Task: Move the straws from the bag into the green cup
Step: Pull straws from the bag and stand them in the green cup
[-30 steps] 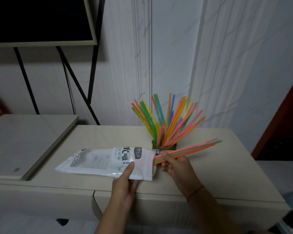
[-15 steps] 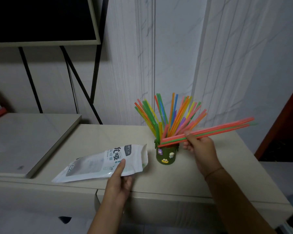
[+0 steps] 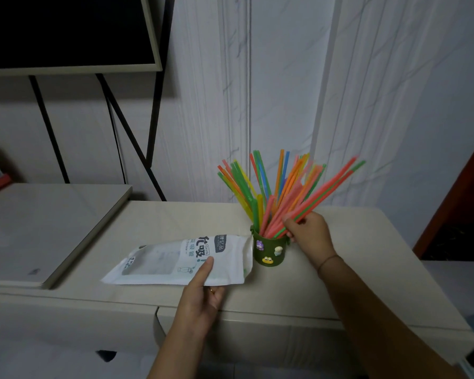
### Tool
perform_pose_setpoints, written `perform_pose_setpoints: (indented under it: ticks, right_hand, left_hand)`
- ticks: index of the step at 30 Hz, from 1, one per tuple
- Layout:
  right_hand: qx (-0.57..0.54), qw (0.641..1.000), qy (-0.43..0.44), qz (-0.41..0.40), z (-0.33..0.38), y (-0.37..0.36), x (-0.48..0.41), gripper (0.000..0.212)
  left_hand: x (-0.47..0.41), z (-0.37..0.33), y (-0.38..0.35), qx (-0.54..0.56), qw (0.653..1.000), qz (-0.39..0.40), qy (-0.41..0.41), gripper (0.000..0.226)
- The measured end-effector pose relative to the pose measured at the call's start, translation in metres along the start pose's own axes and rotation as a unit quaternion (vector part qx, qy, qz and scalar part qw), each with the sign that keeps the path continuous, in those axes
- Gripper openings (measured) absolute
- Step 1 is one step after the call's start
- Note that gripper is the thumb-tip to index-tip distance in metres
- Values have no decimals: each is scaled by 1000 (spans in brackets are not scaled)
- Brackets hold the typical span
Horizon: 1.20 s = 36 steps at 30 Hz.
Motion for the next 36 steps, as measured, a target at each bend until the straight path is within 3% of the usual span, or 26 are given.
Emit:
perform_pose_setpoints:
  ticks: [3,6,9,14,25,29,32,36]
  right_hand:
    - [27,999,-24,32,-8,-10,2,15]
    - [-26,999,-29,32,-7,-7,5,7]
    - [-93,996,-9,-13,1,4,5,7]
    - [-90,992,29,-88,7,11,5,14]
    - [-67,997,-27,-25,-8,-1,6,9]
    - [-117,991,-62,-17,-16,0,19,10]
    - [-246,952,-179,-26,-34,-6,45,13]
    - [-396,836,-377,45,-52,-40,94,11]
  left_hand:
    - [0,-2,0,-9,1000,1,-4,53]
    - [-2,-5,2,-16,1000,2,-7,52]
    - [-4,-6,2,-21,1000,5,-9,49]
    - [-5,-4,2,-42,999,0,-11,43]
    - [-5,-5,0,-48,999,7,-10,40]
    - [-6,-8,6,-80,996,1,-34,41]
    - [-5,-9,13,-152,985,-14,-80,46]
    - [-2,-11,19,-303,939,-61,-151,41]
Point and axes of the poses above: each hand's wrist, its own x-axis away from the middle knuckle, its own y-axis out of the back of the hand, z = x × y, the point moved 4 cm from there along -x, towards the middle knuckle, and after that the axes turned 10 degrees about -x, right-handed, at the moved point
